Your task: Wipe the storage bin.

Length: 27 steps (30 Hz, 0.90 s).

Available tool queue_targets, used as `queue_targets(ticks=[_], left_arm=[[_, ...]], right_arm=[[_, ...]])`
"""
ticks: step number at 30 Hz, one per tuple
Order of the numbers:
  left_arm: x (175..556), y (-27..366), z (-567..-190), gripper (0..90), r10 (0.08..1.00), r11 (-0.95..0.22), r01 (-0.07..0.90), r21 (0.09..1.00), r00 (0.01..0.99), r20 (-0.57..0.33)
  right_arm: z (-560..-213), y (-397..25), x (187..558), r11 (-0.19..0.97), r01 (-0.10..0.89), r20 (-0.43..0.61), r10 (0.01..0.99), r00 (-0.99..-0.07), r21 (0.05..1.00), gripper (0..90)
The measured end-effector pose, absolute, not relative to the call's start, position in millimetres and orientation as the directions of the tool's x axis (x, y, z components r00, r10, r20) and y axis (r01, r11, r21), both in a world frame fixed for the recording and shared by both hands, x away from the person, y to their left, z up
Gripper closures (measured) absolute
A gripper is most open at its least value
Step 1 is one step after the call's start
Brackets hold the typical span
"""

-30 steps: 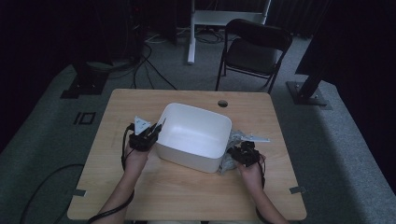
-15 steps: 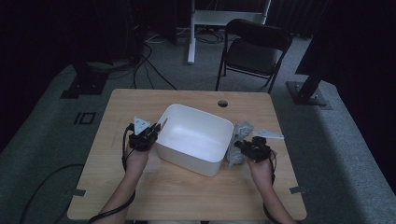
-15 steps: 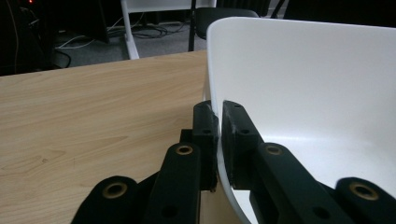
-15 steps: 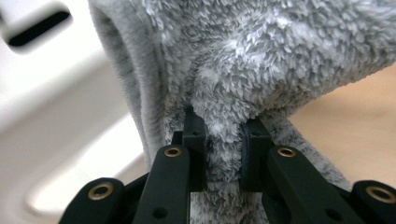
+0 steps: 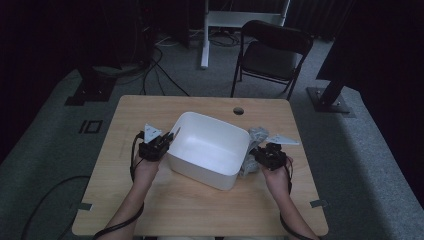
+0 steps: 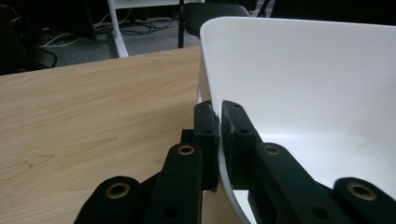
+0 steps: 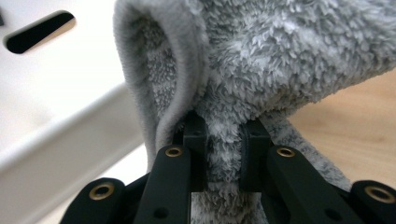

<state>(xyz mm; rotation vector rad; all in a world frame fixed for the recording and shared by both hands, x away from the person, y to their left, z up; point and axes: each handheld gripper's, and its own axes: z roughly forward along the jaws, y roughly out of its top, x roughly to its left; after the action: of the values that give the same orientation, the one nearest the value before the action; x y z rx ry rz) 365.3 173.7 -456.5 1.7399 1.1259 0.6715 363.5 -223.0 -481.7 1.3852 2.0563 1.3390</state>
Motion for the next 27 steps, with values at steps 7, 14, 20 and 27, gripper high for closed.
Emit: queue_targets(ticks=[7, 14, 20, 27], left_arm=[[364, 173, -457, 85.3, 0.904, -0.152, 0.392, 0.907, 0.426, -0.033], [364, 173, -457, 85.3, 0.904, -0.153, 0.389, 0.909, 0.427, -0.030], [364, 171, -457, 85.2, 0.915, -0.144, 0.393, 0.908, 0.403, -0.030], [363, 171, -457, 86.2, 0.920, -0.141, 0.392, 0.909, 0.392, -0.026]], right_arm=[[-501, -222, 371, 0.084, 0.597, 0.249, 0.855, -0.455, 0.798, 77.5], [-524, -218, 378, 0.111, 0.649, 0.245, 0.868, -0.433, 0.753, 77.8], [-529, -218, 380, 0.113, 0.671, 0.257, 0.866, -0.428, 0.733, 77.6], [-498, -227, 356, 0.101, 0.598, 0.255, 0.839, -0.481, 0.795, 77.2]])
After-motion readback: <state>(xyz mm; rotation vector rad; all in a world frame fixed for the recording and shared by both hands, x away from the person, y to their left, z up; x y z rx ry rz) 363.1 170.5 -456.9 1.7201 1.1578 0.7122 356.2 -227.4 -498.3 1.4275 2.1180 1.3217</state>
